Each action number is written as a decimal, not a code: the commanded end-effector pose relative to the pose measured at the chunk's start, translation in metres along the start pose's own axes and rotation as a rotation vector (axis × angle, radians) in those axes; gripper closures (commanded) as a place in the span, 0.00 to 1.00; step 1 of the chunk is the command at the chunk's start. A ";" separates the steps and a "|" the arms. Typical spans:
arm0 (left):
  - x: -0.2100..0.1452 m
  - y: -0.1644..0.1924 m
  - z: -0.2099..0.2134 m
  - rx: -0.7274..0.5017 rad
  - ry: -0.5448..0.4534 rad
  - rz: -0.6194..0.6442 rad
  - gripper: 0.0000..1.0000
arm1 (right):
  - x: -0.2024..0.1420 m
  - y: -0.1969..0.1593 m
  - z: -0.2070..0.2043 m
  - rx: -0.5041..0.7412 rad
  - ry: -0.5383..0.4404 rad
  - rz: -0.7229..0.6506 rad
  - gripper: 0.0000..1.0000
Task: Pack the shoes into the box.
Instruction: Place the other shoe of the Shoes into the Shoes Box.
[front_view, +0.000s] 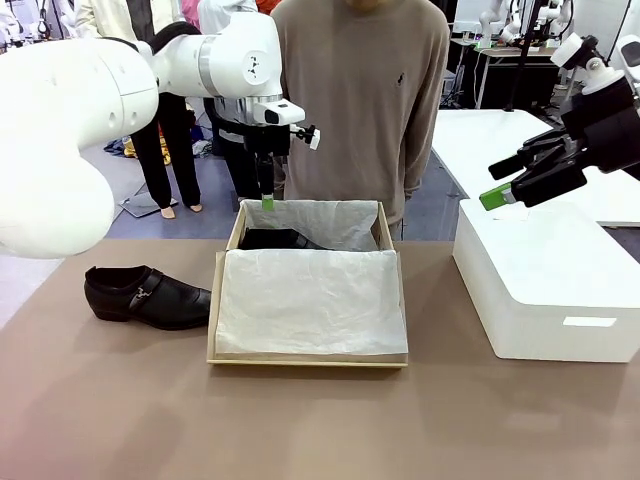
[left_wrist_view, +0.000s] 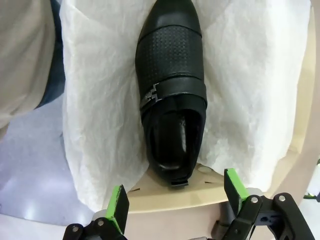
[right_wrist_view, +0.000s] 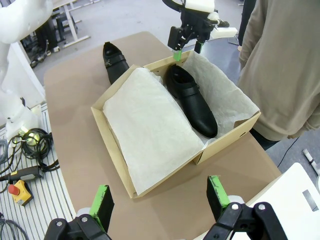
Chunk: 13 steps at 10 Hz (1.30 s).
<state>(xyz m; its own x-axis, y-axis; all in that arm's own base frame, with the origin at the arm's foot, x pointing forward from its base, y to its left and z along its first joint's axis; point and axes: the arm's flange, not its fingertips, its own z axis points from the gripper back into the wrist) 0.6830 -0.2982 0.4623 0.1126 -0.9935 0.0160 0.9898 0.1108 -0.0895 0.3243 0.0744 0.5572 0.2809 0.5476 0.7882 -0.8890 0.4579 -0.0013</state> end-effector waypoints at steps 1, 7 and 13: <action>-0.003 0.000 0.004 0.009 -0.001 0.006 0.00 | 0.000 -0.003 -0.001 0.017 -0.023 0.021 0.00; -0.023 -0.011 0.014 0.030 -0.006 0.042 0.00 | 0.000 -0.003 -0.001 0.017 -0.023 0.021 0.00; -0.127 -0.060 0.055 0.119 -0.085 0.010 0.00 | 0.000 -0.003 -0.001 0.017 -0.023 0.021 0.00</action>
<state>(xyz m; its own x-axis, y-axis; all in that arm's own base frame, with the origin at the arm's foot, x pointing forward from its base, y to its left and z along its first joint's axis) 0.6609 -0.2027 0.5384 0.1848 -0.9803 0.0691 0.9824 0.1861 0.0131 0.3242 0.0744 0.5572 0.2808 0.5478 0.7881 -0.8890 0.4579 -0.0016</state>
